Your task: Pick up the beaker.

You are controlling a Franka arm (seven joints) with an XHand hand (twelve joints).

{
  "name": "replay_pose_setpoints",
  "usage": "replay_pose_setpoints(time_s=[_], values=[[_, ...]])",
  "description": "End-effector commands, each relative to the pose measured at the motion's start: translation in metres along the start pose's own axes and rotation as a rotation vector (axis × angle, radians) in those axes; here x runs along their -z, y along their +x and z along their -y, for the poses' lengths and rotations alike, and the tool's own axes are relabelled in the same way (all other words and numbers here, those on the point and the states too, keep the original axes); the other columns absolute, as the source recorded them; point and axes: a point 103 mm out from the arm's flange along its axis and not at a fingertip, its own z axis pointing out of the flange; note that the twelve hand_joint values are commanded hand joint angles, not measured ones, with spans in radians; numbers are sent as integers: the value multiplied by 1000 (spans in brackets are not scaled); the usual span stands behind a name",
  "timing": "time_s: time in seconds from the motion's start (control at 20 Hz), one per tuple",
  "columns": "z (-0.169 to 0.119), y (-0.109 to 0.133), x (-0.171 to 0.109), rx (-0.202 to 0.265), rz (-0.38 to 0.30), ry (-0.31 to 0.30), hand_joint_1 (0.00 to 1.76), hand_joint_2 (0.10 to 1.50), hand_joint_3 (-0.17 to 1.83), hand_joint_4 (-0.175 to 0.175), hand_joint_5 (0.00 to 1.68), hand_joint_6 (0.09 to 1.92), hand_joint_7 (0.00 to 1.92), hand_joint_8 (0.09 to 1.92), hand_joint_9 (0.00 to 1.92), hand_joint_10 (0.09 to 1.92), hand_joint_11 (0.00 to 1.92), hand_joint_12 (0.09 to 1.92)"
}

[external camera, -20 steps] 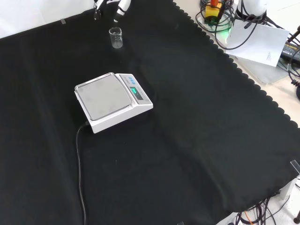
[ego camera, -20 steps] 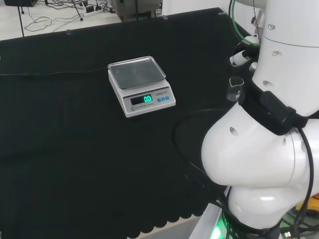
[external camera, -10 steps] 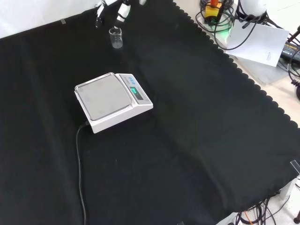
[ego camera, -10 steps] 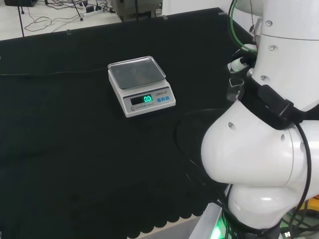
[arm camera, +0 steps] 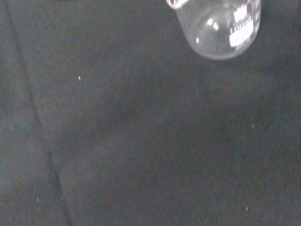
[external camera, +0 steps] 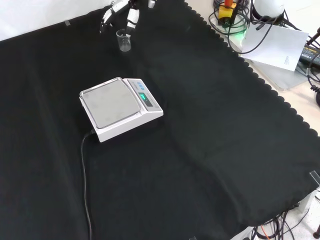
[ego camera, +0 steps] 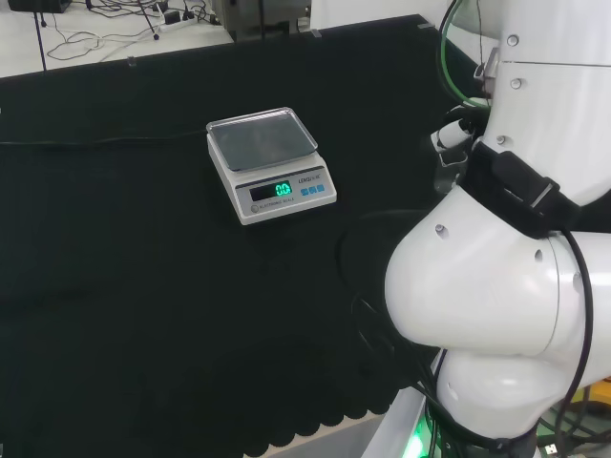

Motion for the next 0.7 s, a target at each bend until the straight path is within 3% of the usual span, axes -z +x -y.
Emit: replay_pose_setpoints(time_s=[0.05, 0.25, 0.35, 0.45, 0.55, 0.65, 0.7], values=[[-1, -3, -14, -20, -3, 69, 603, 882, -171, 1, 212, 87, 0, 566, 0, 864, 0, 1490], [-4, -3, -21, -29, 6, 72, 643, 887, -161, -1, 255, 87, 13, 609, 18, 900, 0, 1546], [-6, -4, -23, -22, 9, 43, 709, 913, -156, -6, 322, 87, 32, 631, 74, 903, 97, 1541], [-10, -3, -25, -16, 22, 31, 838, 970, -162, -37, 462, 131, 115, 670, 254, 881, 399, 1404], [-14, -3, -27, -17, 50, 24, 949, 1004, -172, -79, 557, 305, 192, 700, 444, 801, 705, 1230], [-18, -2, -29, -15, 80, -1, 1075, 1024, -173, -143, 636, 506, 266, 747, 641, 716, 1004, 996], [-19, -2, -29, -13, 88, -18, 1149, 1050, -174, -159, 688, 588, 315, 774, 750, 659, 1049, 908]])
